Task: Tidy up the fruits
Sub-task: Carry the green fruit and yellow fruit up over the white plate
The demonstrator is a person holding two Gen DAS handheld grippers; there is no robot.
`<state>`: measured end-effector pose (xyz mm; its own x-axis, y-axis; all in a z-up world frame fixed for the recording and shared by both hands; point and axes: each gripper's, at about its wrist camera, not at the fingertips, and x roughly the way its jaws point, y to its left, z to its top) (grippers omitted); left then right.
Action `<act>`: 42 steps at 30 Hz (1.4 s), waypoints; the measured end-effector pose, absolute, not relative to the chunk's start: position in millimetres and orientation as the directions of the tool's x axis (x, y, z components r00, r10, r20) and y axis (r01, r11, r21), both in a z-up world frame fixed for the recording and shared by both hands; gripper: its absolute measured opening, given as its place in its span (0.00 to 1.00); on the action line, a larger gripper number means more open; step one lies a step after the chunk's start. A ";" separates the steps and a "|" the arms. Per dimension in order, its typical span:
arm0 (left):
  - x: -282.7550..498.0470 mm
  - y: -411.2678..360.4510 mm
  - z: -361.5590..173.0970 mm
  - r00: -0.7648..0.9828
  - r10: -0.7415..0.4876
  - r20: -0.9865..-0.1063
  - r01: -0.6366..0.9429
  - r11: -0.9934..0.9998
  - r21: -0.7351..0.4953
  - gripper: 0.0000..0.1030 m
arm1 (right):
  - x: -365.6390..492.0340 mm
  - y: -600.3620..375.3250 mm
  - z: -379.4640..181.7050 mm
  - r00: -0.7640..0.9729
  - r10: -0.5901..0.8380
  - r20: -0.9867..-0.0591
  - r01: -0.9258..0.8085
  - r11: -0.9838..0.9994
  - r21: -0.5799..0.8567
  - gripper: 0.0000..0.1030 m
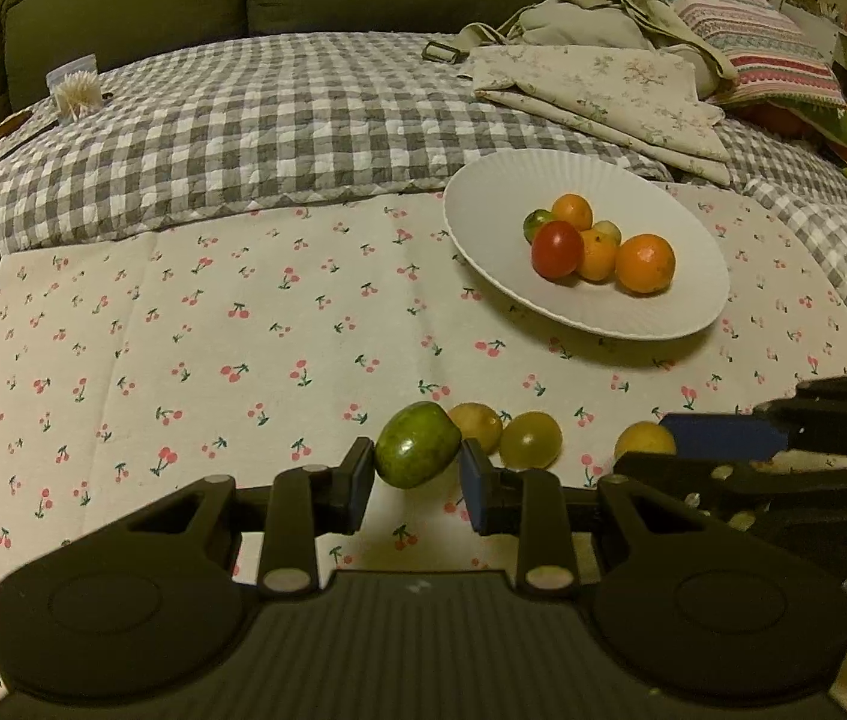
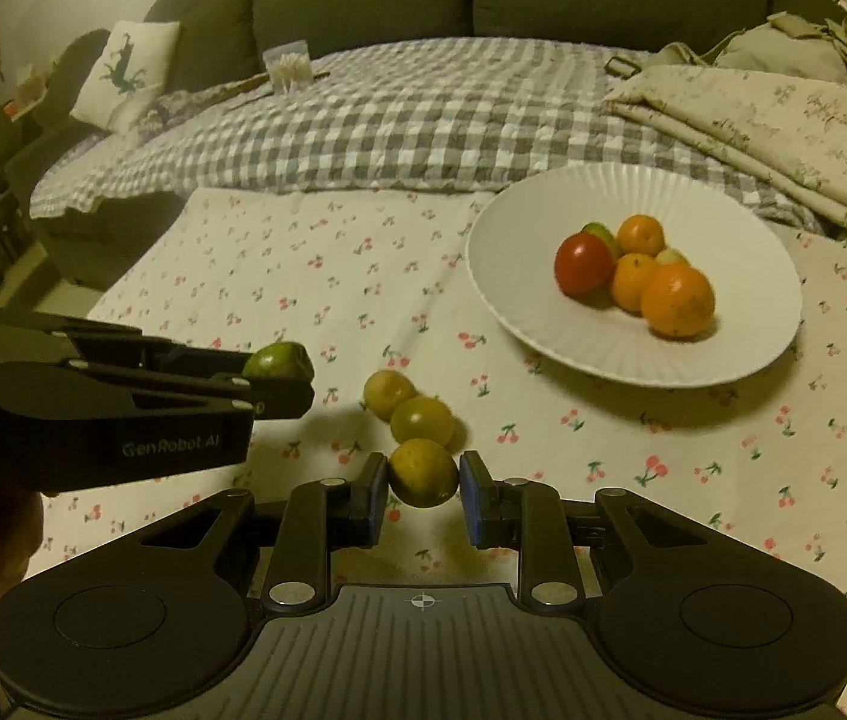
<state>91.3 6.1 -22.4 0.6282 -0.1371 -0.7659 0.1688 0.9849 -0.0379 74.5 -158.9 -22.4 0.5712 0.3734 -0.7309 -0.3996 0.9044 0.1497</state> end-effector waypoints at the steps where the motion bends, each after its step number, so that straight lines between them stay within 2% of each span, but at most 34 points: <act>1: 91.9 4.9 -22.4 0.629 -0.138 -0.765 0.172 0.984 -0.036 0.28 | 74.9 -160.3 -20.8 0.575 0.373 -0.728 -0.397 0.906 0.150 0.24; 12: 95.3 -5.0 -15.7 0.662 -0.149 -0.734 0.192 0.981 -0.026 0.28 | 81.1 -177.3 -4.4 0.624 0.359 -0.694 -0.361 0.920 0.152 0.24; 20: 100.5 -12.7 -6.7 0.676 -0.203 -0.709 0.225 0.972 -0.064 0.28 | 88.8 -196.2 7.7 0.662 0.341 -0.668 -0.317 0.934 0.163 0.24; 28: 113.3 -29.5 -5.3 0.684 -0.230 -0.692 0.275 0.960 -0.048 0.28 | 99.1 -220.7 18.2 0.701 0.307 -0.643 -0.255 0.951 0.175 0.24; 42: 139.4 -64.7 -21.9 0.685 -0.288 -0.670 0.386 0.923 -0.002 0.28 | 132.6 -263.3 6.3 0.733 0.211 -0.646 -0.103 0.974 0.201 0.24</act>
<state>139.4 -64.7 -21.9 0.6846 -0.2875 -0.6698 0.3855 0.9227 -0.0020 132.6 -263.3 6.3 0.7334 0.2109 -0.6462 -0.1030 0.9742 0.2010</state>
